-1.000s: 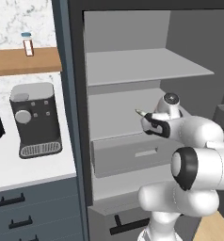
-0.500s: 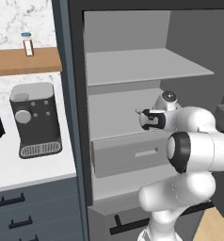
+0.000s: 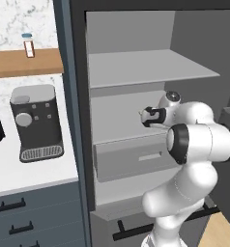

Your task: Place one garlic and one fish in each tupperware on the nearby counter, to pack two identical lunches.

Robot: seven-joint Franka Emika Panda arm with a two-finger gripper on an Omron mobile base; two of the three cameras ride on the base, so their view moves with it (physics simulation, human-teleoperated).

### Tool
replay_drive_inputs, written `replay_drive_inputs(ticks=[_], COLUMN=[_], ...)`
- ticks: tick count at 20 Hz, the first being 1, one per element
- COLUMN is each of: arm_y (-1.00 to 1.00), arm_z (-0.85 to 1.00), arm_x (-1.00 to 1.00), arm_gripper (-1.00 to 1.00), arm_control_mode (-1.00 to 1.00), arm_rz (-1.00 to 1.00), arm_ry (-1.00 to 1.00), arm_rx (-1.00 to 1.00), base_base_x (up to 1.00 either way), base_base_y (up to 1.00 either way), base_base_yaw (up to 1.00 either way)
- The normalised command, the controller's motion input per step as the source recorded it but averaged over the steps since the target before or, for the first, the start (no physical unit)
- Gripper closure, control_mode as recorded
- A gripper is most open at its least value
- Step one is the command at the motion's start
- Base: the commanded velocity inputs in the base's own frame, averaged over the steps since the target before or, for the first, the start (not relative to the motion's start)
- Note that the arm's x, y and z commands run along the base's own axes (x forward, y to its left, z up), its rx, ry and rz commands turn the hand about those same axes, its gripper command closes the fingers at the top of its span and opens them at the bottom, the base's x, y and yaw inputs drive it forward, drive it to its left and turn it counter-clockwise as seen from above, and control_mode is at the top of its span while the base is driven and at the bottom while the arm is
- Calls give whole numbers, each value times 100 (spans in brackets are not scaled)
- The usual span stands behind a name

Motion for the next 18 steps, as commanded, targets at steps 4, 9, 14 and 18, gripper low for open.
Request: replay_drive_inputs(ticks=[4, 9, 14, 18], arm_y=[0, 8, 22, 15], arm_z=[-33, -63, -76, -63], arm_x=[22, 0, -2, -55], arm_gripper=[-100, 100, 100, 100], arm_control_mode=[-100, -100, -100, -100], arm_rz=[5, 4, 2, 1], arm_ry=[8, 4, 2, 3], arm_rx=[0, -7, -10, -5], base_base_x=[0, 0, 0, 0], base_base_y=[0, 0, 0, 0], base_base_yaw=[0, 0, 0, 0])
